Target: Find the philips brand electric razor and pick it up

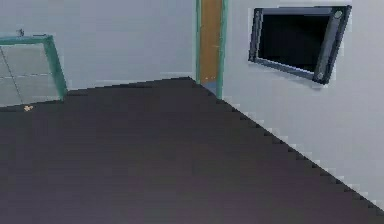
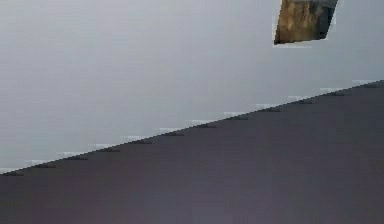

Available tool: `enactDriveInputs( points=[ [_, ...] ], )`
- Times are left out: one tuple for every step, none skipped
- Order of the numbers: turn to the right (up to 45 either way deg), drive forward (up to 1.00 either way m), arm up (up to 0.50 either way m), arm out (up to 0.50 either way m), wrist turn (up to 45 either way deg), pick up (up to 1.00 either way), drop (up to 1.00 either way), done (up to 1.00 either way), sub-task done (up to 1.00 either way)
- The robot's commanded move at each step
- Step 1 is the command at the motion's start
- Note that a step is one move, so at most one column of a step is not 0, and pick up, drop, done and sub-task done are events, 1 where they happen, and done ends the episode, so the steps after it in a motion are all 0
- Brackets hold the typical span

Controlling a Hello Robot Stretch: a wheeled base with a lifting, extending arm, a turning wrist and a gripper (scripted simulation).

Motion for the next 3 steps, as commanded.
enactDriveInputs(
  points=[
    [0.0,1.0,0.0,0.0,0.0,0.0,0.0,0.0,0.0],
    [0.0,1.0,0.0,0.0,0.0,0.0,0.0,0.0,0.0],
    [0.0,1.0,0.0,0.0,0.0,0.0,0.0,0.0,0.0]
  ],
)
